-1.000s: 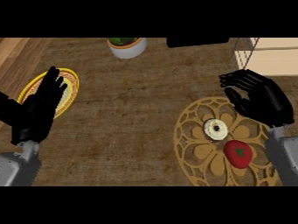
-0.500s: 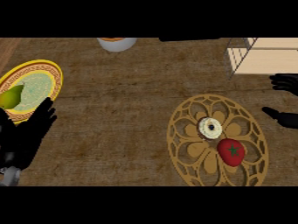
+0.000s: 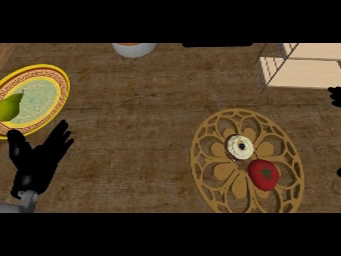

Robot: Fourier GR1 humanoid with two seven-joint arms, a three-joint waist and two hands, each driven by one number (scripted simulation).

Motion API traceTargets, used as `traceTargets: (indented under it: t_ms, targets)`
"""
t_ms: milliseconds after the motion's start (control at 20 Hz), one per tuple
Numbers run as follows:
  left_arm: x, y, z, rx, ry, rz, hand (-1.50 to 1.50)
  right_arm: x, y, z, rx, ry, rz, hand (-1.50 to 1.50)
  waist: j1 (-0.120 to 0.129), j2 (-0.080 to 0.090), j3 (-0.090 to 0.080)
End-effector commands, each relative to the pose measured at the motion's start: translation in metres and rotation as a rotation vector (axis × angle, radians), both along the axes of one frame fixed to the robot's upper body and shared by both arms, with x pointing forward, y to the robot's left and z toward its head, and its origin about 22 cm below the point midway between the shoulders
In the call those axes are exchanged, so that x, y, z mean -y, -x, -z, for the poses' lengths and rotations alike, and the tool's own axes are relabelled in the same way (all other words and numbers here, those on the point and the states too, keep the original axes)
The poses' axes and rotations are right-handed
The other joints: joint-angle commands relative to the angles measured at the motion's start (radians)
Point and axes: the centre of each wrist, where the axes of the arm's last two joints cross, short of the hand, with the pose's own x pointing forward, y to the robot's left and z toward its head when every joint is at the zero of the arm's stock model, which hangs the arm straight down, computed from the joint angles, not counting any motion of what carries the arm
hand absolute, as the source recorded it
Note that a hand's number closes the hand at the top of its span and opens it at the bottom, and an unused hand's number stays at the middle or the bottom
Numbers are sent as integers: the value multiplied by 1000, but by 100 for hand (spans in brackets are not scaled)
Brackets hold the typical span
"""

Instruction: Pick the cupcake from the placemat and place it in the tiered shelf

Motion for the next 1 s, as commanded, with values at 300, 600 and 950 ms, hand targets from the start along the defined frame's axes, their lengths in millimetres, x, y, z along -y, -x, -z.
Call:
traceTargets:
  t_ms: [300, 600, 950]
  targets:
    - [14, -12, 6, -31, -11, 12, 0, -83, 5, -54, -112, 220, 50, -150, 14, 5, -7]
    - [9, -9, 12, -18, 0, 21, 0, -138, -3, -70, -127, 344, 150, -150, 26, 6, -7]
    - [2, -17, -4, -11, 12, 33, 0, -185, -16, -58, -237, 459, 131, -150, 28, 5, -6]
